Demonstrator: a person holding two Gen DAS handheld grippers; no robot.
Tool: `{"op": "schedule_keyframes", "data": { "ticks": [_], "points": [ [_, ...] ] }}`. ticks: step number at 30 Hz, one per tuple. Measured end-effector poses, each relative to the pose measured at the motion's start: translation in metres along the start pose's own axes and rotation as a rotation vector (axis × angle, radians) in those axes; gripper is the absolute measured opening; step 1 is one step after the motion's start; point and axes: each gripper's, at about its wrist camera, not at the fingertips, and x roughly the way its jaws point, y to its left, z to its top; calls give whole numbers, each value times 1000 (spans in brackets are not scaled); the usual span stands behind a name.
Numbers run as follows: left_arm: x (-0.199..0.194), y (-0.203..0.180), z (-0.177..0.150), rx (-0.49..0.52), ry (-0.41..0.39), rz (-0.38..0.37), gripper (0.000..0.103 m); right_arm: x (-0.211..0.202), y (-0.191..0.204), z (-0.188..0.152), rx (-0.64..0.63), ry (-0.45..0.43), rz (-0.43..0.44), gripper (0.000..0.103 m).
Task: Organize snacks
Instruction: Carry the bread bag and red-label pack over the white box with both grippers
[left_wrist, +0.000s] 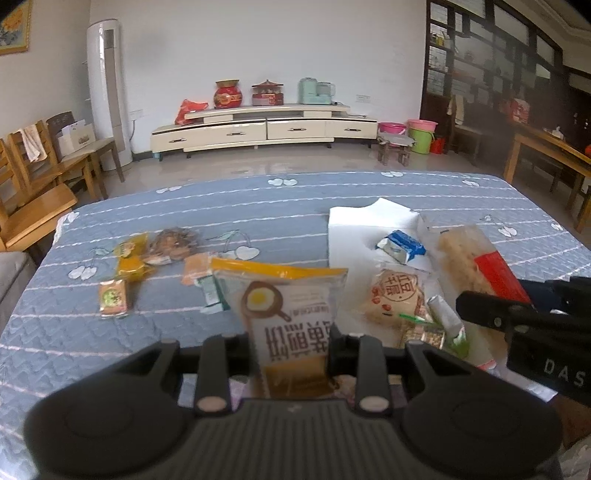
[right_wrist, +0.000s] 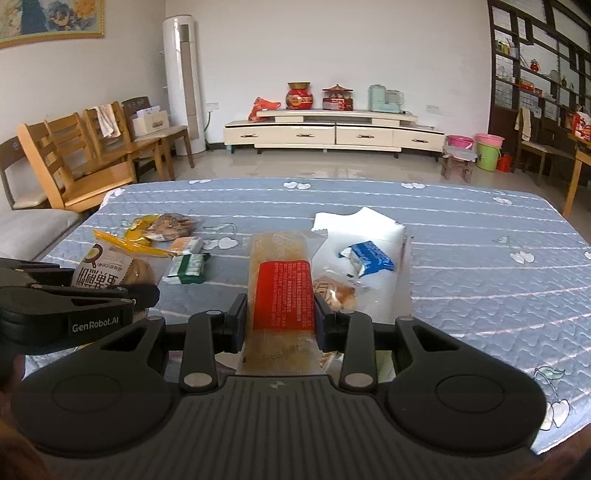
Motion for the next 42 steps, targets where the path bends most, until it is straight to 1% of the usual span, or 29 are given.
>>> {"op": "schedule_keyframes", "data": {
  "ticks": [12,24,36,42],
  "points": [
    [14,-17,13,17,3,-44,30,0,-8,1,31,-4,-51,43],
    [32,-31,28,31,-2,-74,30,6,-25,4,84,-13,-129,43],
    [52,-45,42,49,3,-94,30,21,-21,2,97,0,-135,43],
    [61,-49,48,61,6,-95,30,29,-24,9,104,2,-132,43]
  ]
}}
